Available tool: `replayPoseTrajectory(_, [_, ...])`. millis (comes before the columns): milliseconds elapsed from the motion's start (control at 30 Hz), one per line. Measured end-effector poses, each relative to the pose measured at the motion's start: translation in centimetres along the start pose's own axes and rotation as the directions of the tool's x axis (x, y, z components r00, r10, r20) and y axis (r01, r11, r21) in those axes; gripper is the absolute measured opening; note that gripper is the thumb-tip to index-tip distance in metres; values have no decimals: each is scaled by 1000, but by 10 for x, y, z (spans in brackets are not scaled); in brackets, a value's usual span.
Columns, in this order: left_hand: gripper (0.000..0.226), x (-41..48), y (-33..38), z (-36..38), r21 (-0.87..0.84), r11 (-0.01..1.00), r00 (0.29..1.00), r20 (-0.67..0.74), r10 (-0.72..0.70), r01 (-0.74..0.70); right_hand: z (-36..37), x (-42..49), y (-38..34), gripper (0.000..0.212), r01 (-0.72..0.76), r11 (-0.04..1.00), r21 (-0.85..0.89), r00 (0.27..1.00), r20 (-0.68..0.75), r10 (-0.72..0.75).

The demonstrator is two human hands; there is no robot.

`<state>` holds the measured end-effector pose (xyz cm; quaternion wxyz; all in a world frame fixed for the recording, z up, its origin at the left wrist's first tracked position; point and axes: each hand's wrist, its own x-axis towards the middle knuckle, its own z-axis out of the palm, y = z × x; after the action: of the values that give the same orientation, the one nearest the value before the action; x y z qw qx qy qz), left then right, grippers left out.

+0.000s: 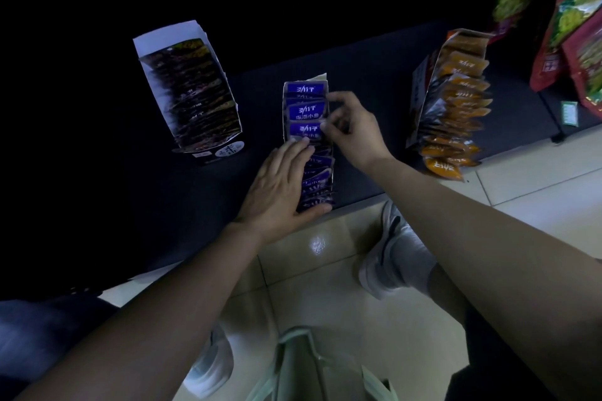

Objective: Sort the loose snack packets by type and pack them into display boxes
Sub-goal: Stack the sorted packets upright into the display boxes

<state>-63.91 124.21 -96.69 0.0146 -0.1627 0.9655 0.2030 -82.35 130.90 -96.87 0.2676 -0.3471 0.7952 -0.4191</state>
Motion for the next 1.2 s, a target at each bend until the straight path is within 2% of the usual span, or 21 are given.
replayPoseTrajectory(167, [102,1,2,-3,28,1000,999,40,-10,9,0,-2,0,40,97,995,-25,995,12,-97])
replayPoseTrajectory(267, [103,4,1,-5,39,999,998,53,-21,19,-6,-4,5,18,190,979,-75,982,31,-189])
replayPoseTrajectory(400, [103,8,-1,-6,77,997,999,33,-30,28,-11,-4,5,13,232,962,-148,972,62,-225])
replayPoseTrajectory(500, [108,12,-3,-6,103,992,997,22,-70,67,-4,-8,0,21,114,992,-61,972,213,-98])
replayPoseTrajectory(567, [112,15,-6,-5,67,994,995,50,-91,87,2,-13,-4,27,-9,999,41,969,249,-1])
replayPoseTrajectory(600, [113,17,-6,-5,30,995,994,58,-93,92,3,-15,-4,28,-52,994,100,975,222,28])
replayPoseTrajectory(700, [116,23,-8,-6,-158,978,989,89,-121,134,6,-22,3,31,-53,986,158,998,-5,55])
replayPoseTrajectory(767, [117,26,-9,-4,-292,941,983,111,-144,171,9,-30,7,42,-113,960,256,993,6,115])
replayPoseTrajectory(900, [119,30,-3,4,-481,859,984,60,-168,176,19,-43,3,58,-194,908,370,971,205,124])
replayPoseTrajectory(1033, [113,31,5,9,-611,776,985,38,-170,157,24,-47,1,60,-178,906,384,976,187,113])
replayPoseTrajectory(1067, [109,34,9,10,-655,735,981,53,-189,177,26,-48,1,60,-168,910,380,979,170,110])
replayPoseTrajectory(1133, [101,41,18,9,-777,586,957,75,-279,231,31,-50,3,60,-136,923,359,988,120,99])
replayPoseTrajectory(1200, [94,46,23,10,-852,472,933,50,-356,226,37,-51,3,57,-102,940,326,994,62,86])
